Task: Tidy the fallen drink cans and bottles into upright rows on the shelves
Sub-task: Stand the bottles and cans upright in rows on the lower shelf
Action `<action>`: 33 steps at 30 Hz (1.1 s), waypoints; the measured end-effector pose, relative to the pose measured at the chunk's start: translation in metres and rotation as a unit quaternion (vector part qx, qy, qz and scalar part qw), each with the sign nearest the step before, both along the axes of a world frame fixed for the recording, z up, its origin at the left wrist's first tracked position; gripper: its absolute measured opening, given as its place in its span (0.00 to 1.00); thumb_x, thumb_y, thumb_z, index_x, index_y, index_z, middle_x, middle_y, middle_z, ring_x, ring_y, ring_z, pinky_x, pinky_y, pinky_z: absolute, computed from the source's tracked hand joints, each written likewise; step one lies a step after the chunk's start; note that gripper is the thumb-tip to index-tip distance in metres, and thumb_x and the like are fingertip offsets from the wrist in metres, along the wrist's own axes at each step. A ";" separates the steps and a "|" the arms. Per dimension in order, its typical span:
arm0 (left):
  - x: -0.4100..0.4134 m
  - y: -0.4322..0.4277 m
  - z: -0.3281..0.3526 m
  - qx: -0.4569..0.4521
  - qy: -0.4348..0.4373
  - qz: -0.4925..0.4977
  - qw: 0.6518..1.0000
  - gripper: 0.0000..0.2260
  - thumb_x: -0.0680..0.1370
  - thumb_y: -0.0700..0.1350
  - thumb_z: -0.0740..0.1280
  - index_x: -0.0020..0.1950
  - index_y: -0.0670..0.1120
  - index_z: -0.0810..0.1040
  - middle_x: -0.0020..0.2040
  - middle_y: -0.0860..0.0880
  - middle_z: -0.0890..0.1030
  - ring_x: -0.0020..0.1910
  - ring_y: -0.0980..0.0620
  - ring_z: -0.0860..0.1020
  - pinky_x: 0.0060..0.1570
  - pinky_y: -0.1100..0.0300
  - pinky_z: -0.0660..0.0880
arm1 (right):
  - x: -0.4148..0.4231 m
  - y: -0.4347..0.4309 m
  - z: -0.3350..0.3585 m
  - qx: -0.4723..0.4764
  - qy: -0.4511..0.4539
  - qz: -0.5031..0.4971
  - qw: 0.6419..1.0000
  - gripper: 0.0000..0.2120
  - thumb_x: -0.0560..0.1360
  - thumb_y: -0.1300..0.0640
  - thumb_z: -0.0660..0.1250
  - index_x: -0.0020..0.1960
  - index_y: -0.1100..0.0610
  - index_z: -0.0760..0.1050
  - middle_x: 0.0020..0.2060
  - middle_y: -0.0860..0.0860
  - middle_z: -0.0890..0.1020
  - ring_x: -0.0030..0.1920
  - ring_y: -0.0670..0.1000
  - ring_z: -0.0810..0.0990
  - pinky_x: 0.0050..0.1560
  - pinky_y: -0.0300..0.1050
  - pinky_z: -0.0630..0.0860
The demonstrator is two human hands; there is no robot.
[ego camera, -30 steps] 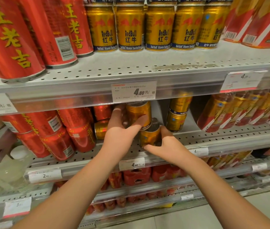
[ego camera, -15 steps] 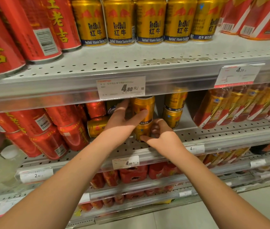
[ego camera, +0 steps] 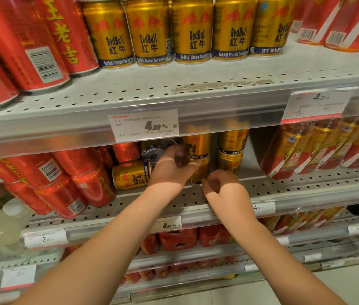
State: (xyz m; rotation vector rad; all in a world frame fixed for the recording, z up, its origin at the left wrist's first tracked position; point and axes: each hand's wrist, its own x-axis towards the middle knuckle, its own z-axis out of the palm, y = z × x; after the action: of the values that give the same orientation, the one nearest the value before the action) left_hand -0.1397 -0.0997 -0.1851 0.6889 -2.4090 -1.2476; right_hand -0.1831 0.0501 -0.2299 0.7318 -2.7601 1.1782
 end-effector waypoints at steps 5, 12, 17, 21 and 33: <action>-0.009 0.015 -0.002 0.043 0.017 -0.001 0.999 0.18 0.76 0.53 0.74 0.64 0.55 0.76 0.57 0.58 0.81 0.57 0.56 0.79 0.61 0.51 0.76 | 0.000 0.006 0.002 0.016 -0.020 0.072 0.997 0.05 0.78 0.50 0.65 0.51 0.47 0.79 0.45 0.46 0.78 0.42 0.48 0.78 0.44 0.46 0.77; 0.001 0.013 0.001 0.037 0.018 0.010 0.999 0.26 0.77 0.49 0.73 0.73 0.55 0.70 0.56 0.60 0.78 0.59 0.58 0.78 0.61 0.60 0.73 | 0.001 0.006 0.007 -0.010 -0.056 0.129 0.990 0.08 0.78 0.51 0.65 0.56 0.45 0.79 0.47 0.45 0.81 0.45 0.46 0.79 0.46 0.44 0.77; 0.029 -0.027 0.017 -0.207 0.021 0.037 0.977 0.19 0.79 0.46 0.70 0.70 0.51 0.74 0.65 0.49 0.78 0.64 0.49 0.76 0.65 0.54 0.72 | 0.004 -0.026 0.021 -0.044 -0.046 0.185 0.981 0.19 0.79 0.54 0.64 0.70 0.48 0.73 0.62 0.48 0.76 0.59 0.48 0.77 0.61 0.49 0.76; 0.044 -0.056 0.023 -0.336 -0.050 0.007 0.940 0.21 0.80 0.48 0.69 0.72 0.46 0.74 0.68 0.43 0.76 0.68 0.43 0.73 0.68 0.53 0.67 | -0.006 -0.071 0.034 0.023 0.003 0.187 0.982 0.26 0.80 0.53 0.62 0.78 0.48 0.63 0.74 0.53 0.68 0.71 0.55 0.70 0.70 0.51 0.70; 0.081 -0.075 -0.002 -0.556 -0.307 -0.032 0.772 0.28 0.85 0.46 0.53 0.82 0.39 0.46 0.80 0.38 0.59 0.77 0.40 0.62 0.72 0.49 0.64 | 0.016 -0.099 0.003 0.025 -0.068 0.157 0.985 0.29 0.78 0.49 0.65 0.77 0.43 0.62 0.70 0.52 0.72 0.66 0.55 0.75 0.64 0.48 0.73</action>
State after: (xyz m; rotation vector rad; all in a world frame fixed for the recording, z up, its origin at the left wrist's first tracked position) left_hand -0.0582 -0.1748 -0.1874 0.6307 -3.0284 0.6367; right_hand -0.1673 -0.0487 -0.2268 1.1701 -2.8694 1.2554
